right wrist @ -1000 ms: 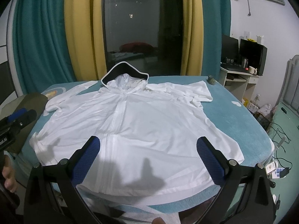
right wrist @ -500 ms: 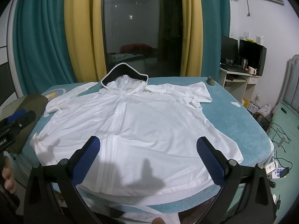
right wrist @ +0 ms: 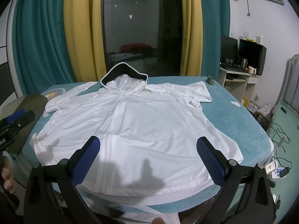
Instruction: Fold large clothes
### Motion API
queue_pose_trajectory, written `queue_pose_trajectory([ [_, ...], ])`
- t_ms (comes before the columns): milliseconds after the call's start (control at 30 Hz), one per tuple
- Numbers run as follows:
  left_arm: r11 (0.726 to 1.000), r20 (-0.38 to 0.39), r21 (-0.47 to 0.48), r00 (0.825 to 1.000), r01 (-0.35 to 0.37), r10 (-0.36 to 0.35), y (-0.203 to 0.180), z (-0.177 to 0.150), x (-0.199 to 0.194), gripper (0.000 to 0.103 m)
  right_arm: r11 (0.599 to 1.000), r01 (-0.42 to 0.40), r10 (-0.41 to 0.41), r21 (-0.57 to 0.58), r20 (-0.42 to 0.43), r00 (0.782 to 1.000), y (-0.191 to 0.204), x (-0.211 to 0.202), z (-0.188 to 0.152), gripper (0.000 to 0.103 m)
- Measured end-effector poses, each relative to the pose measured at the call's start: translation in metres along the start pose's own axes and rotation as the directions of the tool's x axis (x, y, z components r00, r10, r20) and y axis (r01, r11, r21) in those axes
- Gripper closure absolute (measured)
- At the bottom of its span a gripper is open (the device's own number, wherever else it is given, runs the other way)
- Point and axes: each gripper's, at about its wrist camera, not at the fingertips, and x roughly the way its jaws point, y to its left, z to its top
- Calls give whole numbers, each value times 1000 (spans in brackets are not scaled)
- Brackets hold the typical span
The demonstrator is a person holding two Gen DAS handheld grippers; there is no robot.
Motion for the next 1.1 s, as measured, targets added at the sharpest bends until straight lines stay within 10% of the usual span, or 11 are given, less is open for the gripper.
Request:
queue_pose_trajectory([
  [1100,998,-39,-29,997,64,-65,13,11,17,26,1000,2,-2,-20,-11,1000,-9,18,10,1],
])
